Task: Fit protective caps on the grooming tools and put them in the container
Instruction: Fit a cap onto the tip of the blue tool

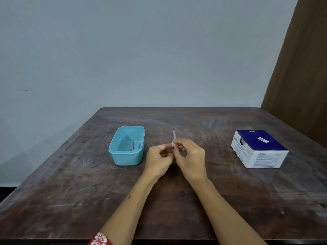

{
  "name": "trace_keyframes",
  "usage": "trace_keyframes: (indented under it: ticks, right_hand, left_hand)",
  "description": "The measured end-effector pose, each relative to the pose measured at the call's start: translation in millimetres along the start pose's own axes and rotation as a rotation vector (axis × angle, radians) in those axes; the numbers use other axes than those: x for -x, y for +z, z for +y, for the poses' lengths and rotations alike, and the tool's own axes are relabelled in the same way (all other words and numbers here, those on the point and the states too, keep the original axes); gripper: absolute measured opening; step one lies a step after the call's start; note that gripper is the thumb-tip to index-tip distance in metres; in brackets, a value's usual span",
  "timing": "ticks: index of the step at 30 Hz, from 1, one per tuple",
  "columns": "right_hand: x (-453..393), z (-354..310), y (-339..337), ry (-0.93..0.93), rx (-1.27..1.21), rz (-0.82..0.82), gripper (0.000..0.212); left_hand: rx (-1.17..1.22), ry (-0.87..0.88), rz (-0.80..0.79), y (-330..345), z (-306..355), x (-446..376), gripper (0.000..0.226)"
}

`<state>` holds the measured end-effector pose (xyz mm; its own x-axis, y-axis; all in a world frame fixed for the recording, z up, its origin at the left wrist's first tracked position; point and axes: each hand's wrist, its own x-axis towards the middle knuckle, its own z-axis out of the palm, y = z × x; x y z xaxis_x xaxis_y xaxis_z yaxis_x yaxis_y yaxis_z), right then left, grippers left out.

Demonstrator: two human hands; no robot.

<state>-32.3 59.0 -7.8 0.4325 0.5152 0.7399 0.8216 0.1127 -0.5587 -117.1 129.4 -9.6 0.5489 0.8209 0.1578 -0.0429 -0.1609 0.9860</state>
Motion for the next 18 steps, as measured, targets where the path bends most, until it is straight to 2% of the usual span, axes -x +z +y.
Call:
trace_keyframes:
  ticks: [5, 12, 18]
  right_hand:
    - [1.4, 1.2, 2.7, 0.073, -0.054, 0.018, 0.019]
    - [-3.7, 6.1, 0.9, 0.186, -0.143, 0.216, 0.016]
    - [1.0, 7.9, 5.0, 0.161, -0.107, 0.066, 0.024]
  left_hand:
    - [-0.104, 0.033, 0.030, -1.9, 0.2, 0.6, 0.032]
    - [-0.104, 0.020, -0.068, 1.5, 3.2, 4.9, 0.028]
    - [-0.186, 0.095, -0.022, -2.1, 3.7, 6.1, 0.033]
